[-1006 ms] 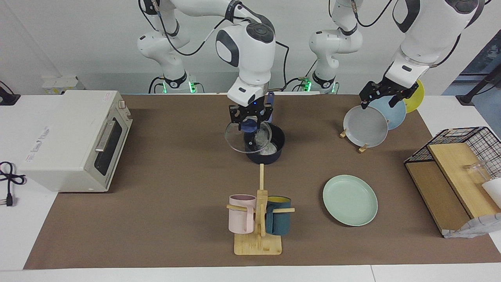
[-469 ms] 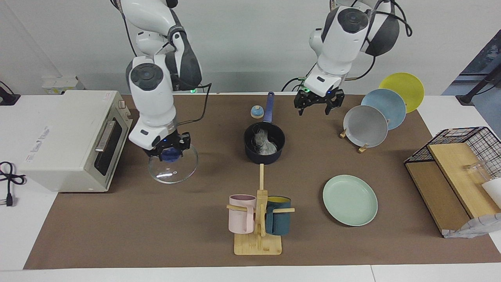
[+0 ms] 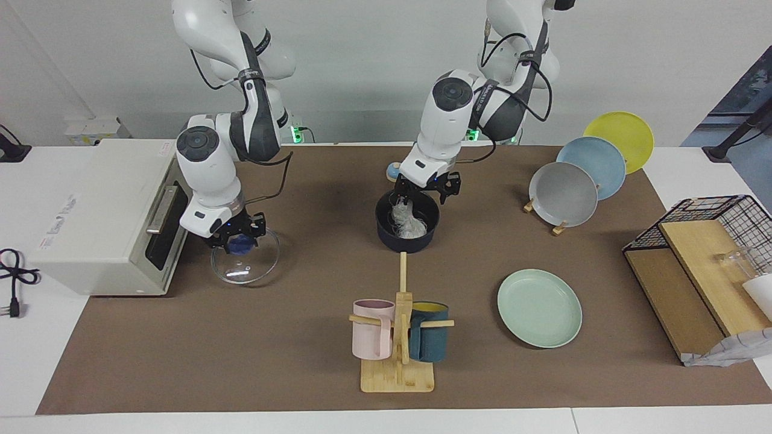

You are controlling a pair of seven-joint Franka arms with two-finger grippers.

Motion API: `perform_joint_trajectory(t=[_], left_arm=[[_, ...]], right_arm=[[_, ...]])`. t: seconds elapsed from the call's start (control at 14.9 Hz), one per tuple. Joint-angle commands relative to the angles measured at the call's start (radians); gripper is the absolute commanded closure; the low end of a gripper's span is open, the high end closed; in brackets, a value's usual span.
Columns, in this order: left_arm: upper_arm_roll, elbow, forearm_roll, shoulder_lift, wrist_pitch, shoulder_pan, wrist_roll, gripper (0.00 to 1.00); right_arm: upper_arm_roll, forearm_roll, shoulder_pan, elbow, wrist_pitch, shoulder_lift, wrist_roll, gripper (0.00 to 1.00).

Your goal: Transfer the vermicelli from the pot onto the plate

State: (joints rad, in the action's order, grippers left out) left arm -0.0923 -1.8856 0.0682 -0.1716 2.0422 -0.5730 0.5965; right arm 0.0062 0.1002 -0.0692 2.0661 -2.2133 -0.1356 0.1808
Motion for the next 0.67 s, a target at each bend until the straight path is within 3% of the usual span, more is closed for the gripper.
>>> perform_joint_trajectory(t=[0.0, 0.6], left_arm=[[0.017, -0.075, 0.013, -0.003, 0.099, -0.039, 0.052, 0.0], [0.017, -0.104, 0.016, -0.092, 0.2, -0.097, 0.15, 0.0]], right_arm=[[0.014, -0.004, 0.032, 0.074, -0.074, 0.039, 0.019, 0.47], [0.015, -0.002, 0.071, 0.074, -0.128, -0.029, 0.02, 0.46]])
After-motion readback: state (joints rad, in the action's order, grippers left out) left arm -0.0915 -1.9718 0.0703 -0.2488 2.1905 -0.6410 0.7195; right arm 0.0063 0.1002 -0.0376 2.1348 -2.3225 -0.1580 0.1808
